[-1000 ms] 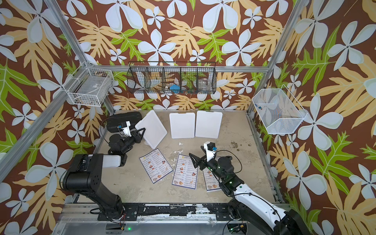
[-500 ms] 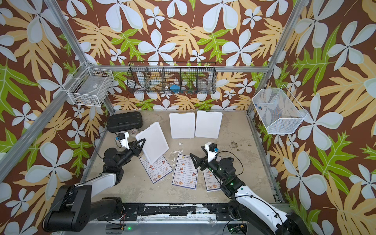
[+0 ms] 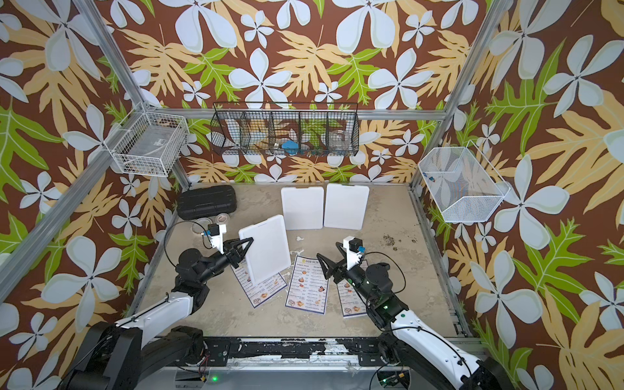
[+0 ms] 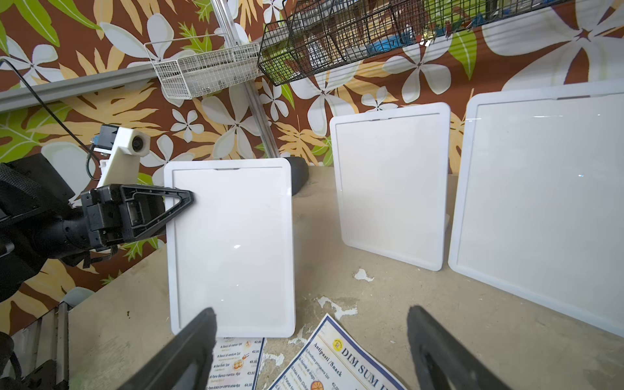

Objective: Insert the menus into the narrow rack
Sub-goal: Move the narrow rack to the center of the board.

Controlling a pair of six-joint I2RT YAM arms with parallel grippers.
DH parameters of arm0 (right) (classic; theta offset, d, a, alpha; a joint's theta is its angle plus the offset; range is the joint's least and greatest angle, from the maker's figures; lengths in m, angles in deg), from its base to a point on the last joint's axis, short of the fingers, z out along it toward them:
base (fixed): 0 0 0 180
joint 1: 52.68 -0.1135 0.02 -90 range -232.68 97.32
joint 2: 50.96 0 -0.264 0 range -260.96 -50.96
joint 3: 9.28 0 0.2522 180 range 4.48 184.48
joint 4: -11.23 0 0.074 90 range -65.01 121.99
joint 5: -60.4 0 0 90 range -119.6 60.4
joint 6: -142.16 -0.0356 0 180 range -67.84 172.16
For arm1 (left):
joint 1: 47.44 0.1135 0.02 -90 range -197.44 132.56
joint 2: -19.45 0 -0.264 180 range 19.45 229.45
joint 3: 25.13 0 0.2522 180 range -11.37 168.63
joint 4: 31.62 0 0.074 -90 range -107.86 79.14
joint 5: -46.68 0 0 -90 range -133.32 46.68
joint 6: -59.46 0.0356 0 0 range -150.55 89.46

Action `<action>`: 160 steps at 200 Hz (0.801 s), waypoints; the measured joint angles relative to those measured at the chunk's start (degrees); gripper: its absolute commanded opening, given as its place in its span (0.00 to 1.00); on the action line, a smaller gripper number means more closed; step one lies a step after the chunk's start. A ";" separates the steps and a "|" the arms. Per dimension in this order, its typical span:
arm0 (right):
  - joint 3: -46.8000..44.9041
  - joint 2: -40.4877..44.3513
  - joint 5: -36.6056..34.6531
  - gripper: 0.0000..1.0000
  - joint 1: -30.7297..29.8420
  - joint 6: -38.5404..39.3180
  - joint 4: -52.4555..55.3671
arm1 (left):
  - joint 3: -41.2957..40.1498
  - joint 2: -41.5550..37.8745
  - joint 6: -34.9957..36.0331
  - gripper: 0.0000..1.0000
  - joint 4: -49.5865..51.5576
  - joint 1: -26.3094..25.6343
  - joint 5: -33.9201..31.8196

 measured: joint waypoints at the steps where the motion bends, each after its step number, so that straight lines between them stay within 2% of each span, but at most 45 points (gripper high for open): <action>1: 0.00 0.02 -0.02 0.88 0.00 0.00 0.00 | 0.02 -0.07 -0.02 0.17 0.13 -0.13 0.04; 55: -0.39 1.25 -1.29 0.88 0.00 0.00 0.42 | 1.11 0.02 0.31 0.16 1.14 -3.72 1.51; 118: -1.16 1.95 -2.73 0.89 0.00 0.04 0.81 | 5.86 10.05 0.50 0.15 -3.82 -4.15 3.45; 160: -1.16 -1.40 -4.22 0.89 0.00 0.13 0.00 | 12.17 18.36 2.80 0.14 -5.33 -4.24 2.86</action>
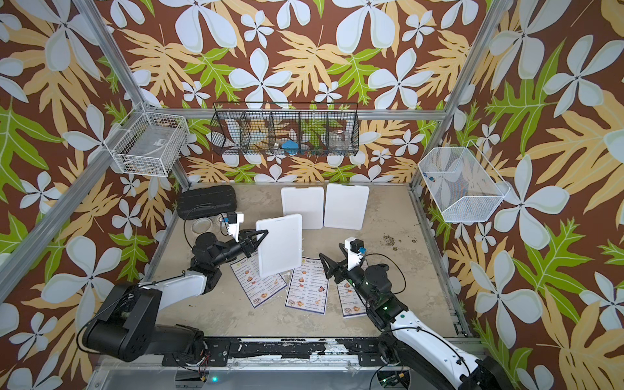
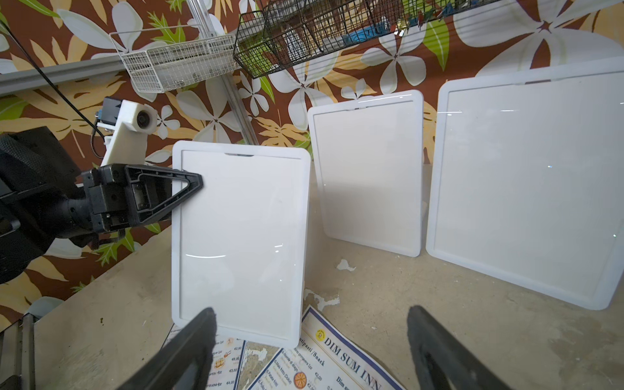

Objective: Insert the menus into the narrow rack
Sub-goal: Move the narrow rack to the center of the board.

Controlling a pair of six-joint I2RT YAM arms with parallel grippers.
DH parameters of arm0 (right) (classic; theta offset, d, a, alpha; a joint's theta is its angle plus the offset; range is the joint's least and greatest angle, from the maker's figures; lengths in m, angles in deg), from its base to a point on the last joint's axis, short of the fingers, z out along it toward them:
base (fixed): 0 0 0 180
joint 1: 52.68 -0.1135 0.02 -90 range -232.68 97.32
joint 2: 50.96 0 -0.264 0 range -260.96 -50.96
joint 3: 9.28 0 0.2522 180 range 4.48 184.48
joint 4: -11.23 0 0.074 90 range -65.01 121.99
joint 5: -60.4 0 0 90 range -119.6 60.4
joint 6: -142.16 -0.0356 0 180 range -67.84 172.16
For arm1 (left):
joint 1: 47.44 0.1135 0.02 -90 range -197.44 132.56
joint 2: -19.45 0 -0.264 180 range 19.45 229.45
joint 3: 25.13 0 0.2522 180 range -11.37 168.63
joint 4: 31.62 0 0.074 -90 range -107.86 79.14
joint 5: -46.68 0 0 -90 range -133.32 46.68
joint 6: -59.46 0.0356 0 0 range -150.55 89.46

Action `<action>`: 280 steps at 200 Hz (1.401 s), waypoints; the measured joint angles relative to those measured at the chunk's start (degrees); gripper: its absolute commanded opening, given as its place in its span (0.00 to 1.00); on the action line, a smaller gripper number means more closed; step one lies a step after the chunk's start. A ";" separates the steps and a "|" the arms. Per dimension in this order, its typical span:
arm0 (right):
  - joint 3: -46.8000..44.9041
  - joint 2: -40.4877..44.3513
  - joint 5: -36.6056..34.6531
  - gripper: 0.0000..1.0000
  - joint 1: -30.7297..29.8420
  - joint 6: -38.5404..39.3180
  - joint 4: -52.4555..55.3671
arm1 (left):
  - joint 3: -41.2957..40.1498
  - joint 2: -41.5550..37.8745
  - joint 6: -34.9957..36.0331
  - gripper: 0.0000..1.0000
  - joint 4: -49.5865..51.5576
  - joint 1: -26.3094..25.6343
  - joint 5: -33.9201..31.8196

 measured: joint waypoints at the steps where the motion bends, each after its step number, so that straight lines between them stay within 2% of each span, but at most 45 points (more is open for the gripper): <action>1: 0.02 -0.17 0.00 0.89 0.00 0.00 -0.11 | 0.13 0.11 0.07 0.14 0.02 0.00 -0.02; 48: 1.07 -7.34 -1.11 0.89 0.85 0.17 -2.32 | 4.39 4.83 2.23 0.14 0.13 0.00 -1.25; 80: 2.84 -15.08 -0.81 0.88 2.23 0.09 -4.87 | 6.03 7.41 3.45 0.14 -0.74 0.02 -2.60; 138: 12.28 -31.41 -0.52 0.67 2.23 -0.02 -4.24 | 8.04 10.67 5.14 0.15 -2.16 0.02 -4.59; 170: 17.53 -38.99 -1.97 0.62 2.01 0.20 -0.98 | 7.19 10.14 5.86 0.24 -1.25 0.02 -4.94; 212: 19.56 -42.93 -1.46 0.66 1.79 0.57 0.09 | 3.50 8.94 5.99 0.47 3.56 0.04 -7.67; 242: 19.26 -43.01 -0.31 0.67 1.46 0.59 -1.33 | 1.03 8.68 6.16 0.54 4.11 0.04 -10.58; 280: 18.93 -44.17 0.02 0.76 1.40 1.66 -6.12 | -0.31 7.19 6.05 0.60 4.35 0.04 -12.17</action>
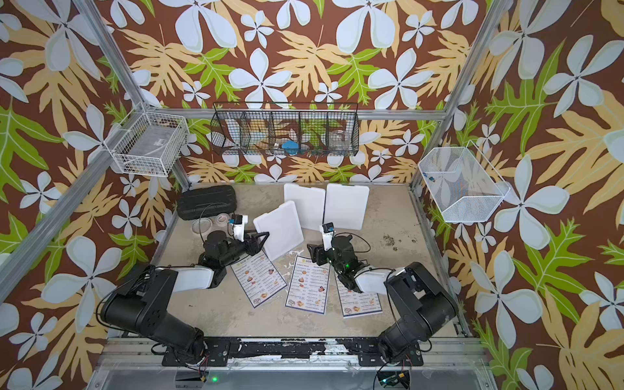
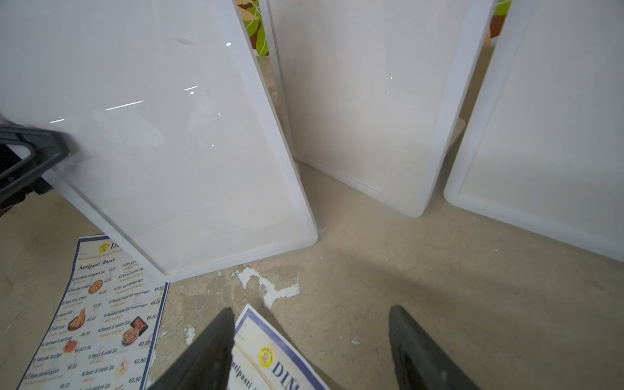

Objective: Insert the menus into the narrow rack
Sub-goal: Move the narrow rack to the center of the board.

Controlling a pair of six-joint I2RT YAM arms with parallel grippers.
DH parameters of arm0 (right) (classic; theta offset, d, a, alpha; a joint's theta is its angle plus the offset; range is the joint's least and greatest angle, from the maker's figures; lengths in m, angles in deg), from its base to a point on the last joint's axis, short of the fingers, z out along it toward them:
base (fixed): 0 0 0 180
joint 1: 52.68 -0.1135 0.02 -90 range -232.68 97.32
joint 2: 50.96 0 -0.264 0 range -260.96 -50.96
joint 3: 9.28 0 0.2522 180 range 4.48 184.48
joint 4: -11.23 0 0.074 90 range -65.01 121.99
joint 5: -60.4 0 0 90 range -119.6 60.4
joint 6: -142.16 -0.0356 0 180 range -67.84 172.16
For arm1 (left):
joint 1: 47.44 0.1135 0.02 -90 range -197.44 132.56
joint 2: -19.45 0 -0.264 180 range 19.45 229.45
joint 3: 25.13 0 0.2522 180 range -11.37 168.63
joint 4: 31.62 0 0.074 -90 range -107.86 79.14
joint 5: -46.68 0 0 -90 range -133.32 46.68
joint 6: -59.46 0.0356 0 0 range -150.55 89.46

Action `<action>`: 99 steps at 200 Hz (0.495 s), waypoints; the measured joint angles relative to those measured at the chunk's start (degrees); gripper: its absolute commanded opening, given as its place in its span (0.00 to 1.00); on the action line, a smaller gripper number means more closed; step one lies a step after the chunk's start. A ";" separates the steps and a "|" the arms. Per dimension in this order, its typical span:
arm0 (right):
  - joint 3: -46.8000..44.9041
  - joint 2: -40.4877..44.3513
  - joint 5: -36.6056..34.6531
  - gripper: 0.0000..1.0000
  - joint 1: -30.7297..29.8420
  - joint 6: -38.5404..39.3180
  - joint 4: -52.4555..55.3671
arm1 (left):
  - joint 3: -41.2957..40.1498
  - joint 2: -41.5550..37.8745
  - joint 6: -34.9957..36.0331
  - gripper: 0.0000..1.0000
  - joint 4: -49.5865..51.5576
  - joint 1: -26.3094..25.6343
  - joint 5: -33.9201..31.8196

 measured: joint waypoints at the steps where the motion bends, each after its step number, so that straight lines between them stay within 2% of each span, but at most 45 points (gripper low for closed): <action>1: 0.07 -0.15 0.04 0.76 0.00 0.04 -0.31 | -0.04 -0.07 -0.02 0.60 0.00 0.00 -0.02; 27: 2.93 -4.48 2.27 0.88 0.66 1.97 -5.35 | -2.12 -3.21 -1.14 0.64 0.17 0.00 -1.70; 62: 8.00 -11.23 9.38 0.94 1.33 3.45 -11.39 | -4.00 -6.12 -1.16 0.65 0.57 0.00 -3.78; 99: 13.60 -16.15 15.28 1.00 1.44 4.48 -13.81 | -4.15 -7.23 -1.46 0.66 0.55 0.00 -2.29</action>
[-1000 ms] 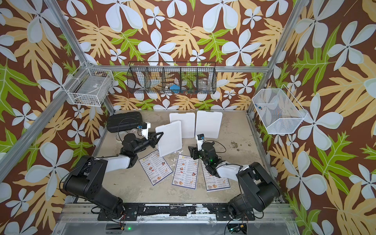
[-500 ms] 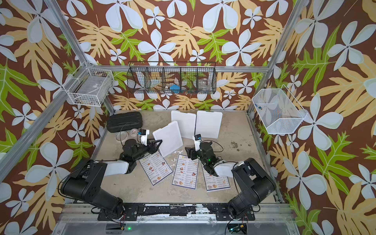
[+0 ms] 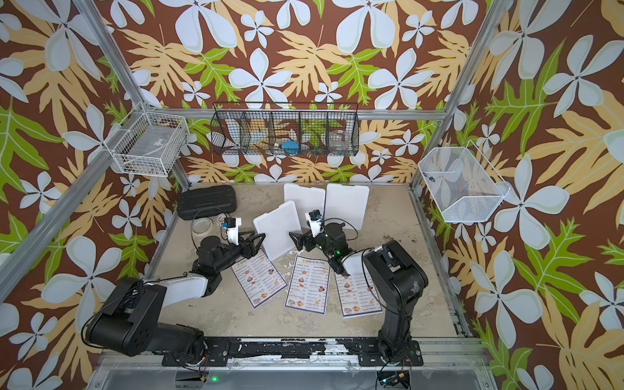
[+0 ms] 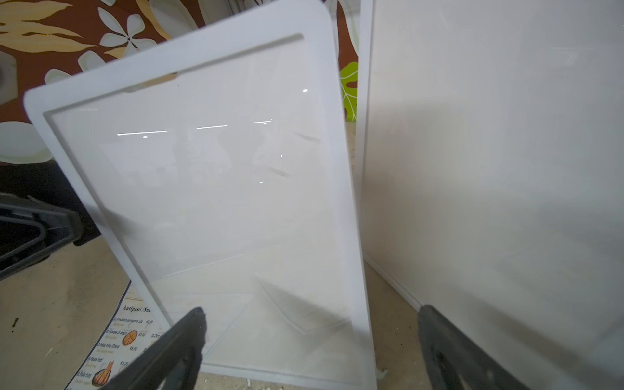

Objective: Insert the menus into the narrow rack
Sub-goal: Move the narrow rack to the center of the board.

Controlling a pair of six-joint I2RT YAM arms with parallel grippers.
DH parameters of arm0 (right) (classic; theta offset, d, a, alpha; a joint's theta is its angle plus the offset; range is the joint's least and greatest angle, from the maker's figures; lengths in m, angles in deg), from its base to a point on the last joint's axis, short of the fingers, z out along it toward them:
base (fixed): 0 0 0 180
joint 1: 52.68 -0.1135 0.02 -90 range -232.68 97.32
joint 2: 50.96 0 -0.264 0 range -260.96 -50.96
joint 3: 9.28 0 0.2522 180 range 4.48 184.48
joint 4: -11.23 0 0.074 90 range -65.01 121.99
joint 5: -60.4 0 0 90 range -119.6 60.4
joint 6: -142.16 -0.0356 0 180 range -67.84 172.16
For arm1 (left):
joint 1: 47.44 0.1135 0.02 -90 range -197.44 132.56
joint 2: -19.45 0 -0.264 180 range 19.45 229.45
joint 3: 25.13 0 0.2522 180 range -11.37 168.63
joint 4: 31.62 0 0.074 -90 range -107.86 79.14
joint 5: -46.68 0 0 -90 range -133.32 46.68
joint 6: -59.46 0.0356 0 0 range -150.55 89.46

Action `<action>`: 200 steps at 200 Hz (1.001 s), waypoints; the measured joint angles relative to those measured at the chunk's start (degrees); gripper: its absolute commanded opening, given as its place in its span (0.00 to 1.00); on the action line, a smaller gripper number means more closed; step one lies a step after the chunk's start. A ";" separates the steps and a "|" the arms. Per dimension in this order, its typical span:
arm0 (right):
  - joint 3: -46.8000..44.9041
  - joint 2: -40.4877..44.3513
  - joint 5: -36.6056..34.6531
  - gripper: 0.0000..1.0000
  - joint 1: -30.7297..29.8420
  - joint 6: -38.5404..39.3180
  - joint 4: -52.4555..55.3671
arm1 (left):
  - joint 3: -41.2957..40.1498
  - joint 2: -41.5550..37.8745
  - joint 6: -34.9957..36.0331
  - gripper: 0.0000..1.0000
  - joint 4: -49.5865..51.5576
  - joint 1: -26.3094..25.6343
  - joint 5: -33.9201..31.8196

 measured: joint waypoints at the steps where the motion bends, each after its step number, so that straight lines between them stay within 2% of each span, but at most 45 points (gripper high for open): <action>1: 0.17 -0.15 0.15 1.00 0.04 0.02 -0.07 | 0.00 -0.02 0.00 0.66 0.00 0.00 0.02; 62: 6.95 -5.33 9.18 1.00 1.38 0.35 -0.63 | 0.02 -0.26 -0.59 0.66 0.00 0.00 0.66; 93: 8.13 -6.29 14.01 1.00 1.62 -0.07 -1.01 | 1.11 1.16 -0.98 0.61 0.00 0.00 0.63; 155: 0.04 -2.45 20.98 0.96 1.40 -3.89 -8.17 | 4.33 5.49 -0.74 0.60 1.18 0.00 0.48; 200: -6.47 2.71 19.58 0.92 0.61 -5.03 -11.43 | 5.51 7.02 0.11 0.60 1.55 0.04 2.89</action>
